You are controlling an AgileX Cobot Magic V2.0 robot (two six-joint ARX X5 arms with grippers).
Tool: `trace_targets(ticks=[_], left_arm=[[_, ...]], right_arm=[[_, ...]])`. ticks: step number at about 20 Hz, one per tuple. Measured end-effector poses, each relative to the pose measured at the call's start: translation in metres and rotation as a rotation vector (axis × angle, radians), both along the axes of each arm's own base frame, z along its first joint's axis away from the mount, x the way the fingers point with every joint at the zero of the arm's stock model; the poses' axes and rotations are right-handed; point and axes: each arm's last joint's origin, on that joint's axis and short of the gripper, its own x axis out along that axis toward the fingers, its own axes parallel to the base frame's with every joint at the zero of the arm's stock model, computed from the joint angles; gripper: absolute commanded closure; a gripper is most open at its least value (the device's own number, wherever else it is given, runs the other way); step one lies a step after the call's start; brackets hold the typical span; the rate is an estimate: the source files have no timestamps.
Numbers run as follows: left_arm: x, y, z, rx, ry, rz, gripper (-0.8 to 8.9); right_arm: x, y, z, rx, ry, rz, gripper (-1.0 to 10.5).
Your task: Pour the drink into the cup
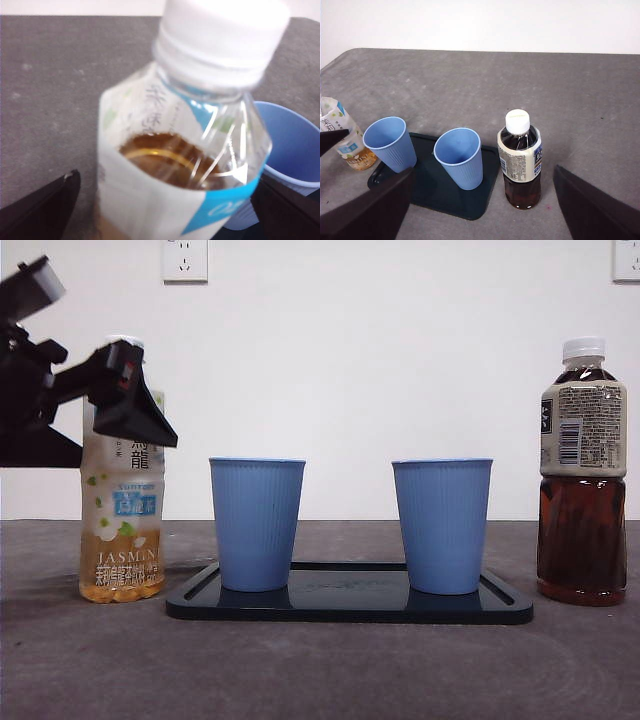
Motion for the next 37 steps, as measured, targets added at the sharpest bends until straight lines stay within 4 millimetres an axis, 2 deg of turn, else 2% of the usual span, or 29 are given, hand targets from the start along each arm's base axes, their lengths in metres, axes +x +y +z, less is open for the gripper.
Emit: trace_targets(ticks=[4, 14, 17, 25, 31, 37], left_arm=[[0.005, -0.001, -0.004, -0.003, -0.011, 0.0, 3.07], [0.009, -0.003, -0.003, -0.015, -0.06, 0.002, 5.41], [0.01, -0.003, -0.003, -0.016, -0.068, 0.006, 5.74], [0.007, -0.002, -0.001, -0.011, -0.063, 0.007, 5.69], [-0.001, 0.0, 0.023, 0.046, 0.071, -0.005, 5.69], [-0.003, -0.01, 0.065, 0.179, 0.201, -0.078, 5.69]], right_arm=[[0.0, 0.0, 0.0, 0.003, 0.0, -0.001, 5.1], [0.0, 0.0, 0.0, 0.017, 0.006, -0.007, 5.1], [0.0, 0.0, 0.0, 0.021, 0.007, -0.008, 5.1], [0.0, 0.0, 0.0, 0.024, 0.007, -0.009, 5.1], [0.0, 0.0, 0.001, 0.025, 0.004, -0.009, 5.1], [0.001, 0.0, 0.002, 0.031, -0.014, -0.009, 5.1]])
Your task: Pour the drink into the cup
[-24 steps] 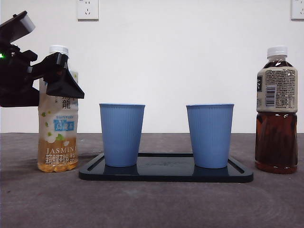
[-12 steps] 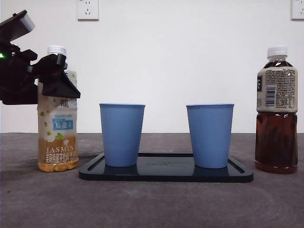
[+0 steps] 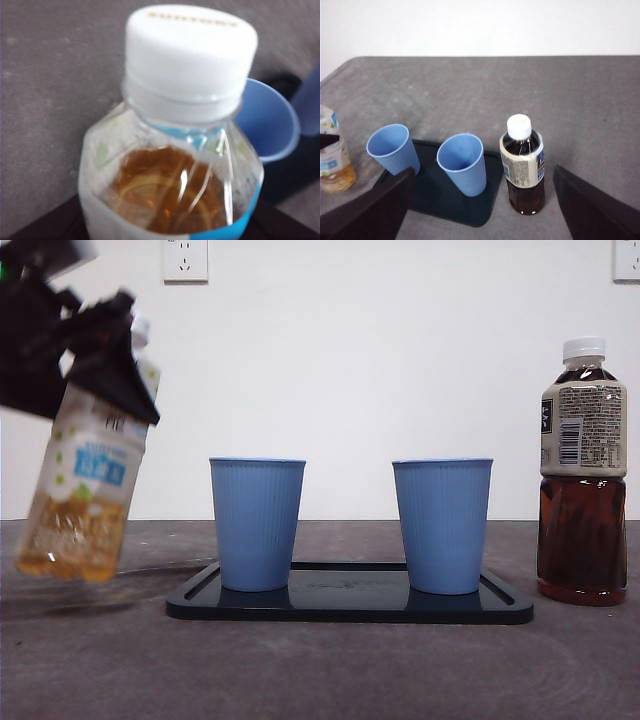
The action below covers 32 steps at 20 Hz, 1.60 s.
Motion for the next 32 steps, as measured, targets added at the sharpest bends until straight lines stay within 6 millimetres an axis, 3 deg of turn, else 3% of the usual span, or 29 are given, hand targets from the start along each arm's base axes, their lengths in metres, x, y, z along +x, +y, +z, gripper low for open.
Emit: trace_targets(ticks=[8, 14, 19, 26, 32], left_arm=[[-0.002, -0.007, 0.058, 0.297, 0.084, 0.016, 5.69], [0.009, -0.022, 0.071, 0.494, 0.058, 0.049, 5.69], [0.016, -0.047, 0.062, 0.689, 0.035, 0.034, 5.69], [0.022, -0.086, 0.031, 1.039, 0.026, -0.023, 5.69], [0.024, -0.106, 0.011, 1.297, -0.001, -0.033, 5.69]], right_arm=[[0.001, 0.0, 0.002, 0.007, -0.02, 0.0, 5.1], [0.001, 0.0, 0.002, 0.007, -0.021, 0.0, 5.1], [0.001, 0.0, 0.002, 0.007, -0.021, 0.0, 5.1], [0.001, 0.0, 0.002, 0.007, -0.02, 0.0, 5.1], [0.001, 0.0, 0.002, 0.005, -0.017, 0.0, 5.1]])
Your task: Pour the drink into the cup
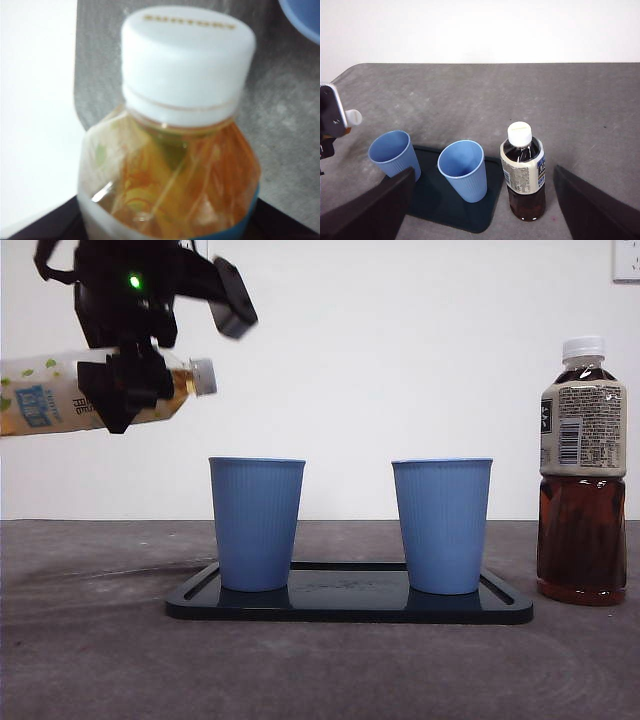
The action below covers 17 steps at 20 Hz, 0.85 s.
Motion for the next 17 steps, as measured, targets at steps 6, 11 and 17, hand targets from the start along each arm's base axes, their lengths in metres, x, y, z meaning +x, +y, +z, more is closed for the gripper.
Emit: trace_targets(ticks=[6, 11, 17], left_arm=[[-0.006, -0.018, -0.01, 0.065, 0.01, -0.057, 5.7], [-0.006, -0.024, -0.012, 0.13, -0.022, -0.067, 5.92], [-0.006, -0.024, -0.013, 0.188, -0.027, -0.07, 6.04]], right_arm=[[-0.001, 0.0, -0.002, -0.007, 0.021, 0.0, 5.1], [-0.001, 0.0, -0.003, -0.009, 0.027, 0.0, 5.1], [-0.001, 0.0, -0.004, -0.016, 0.046, 0.0, 5.1]])
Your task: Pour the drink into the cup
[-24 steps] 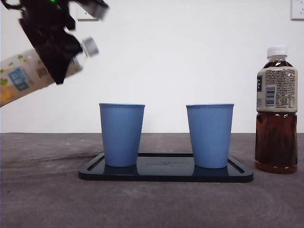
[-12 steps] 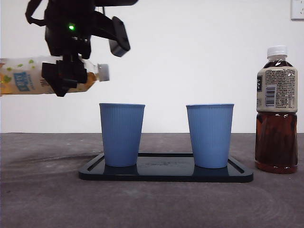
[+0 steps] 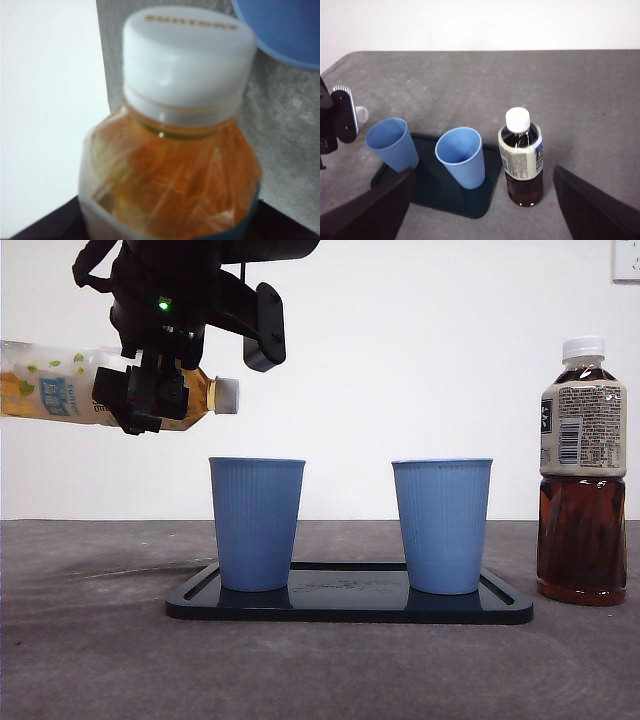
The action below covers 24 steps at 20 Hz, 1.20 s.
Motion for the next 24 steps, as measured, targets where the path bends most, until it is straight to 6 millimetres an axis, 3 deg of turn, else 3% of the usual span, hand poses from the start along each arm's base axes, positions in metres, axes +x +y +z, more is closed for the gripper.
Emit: trace_targets(ticks=[18, 24], left_arm=[[0.0017, -0.0021, -0.0036, 0.019, 0.005, -0.005, 6.03], [0.0027, -0.0032, -0.0027, -0.105, -0.072, 0.06, 6.04]], right_arm=[[-0.0005, -0.0002, -0.0017, -0.006, 0.017, 0.0, 5.1], [-0.0006, -0.0002, -0.0016, -0.006, 0.017, 0.0, 5.1]])
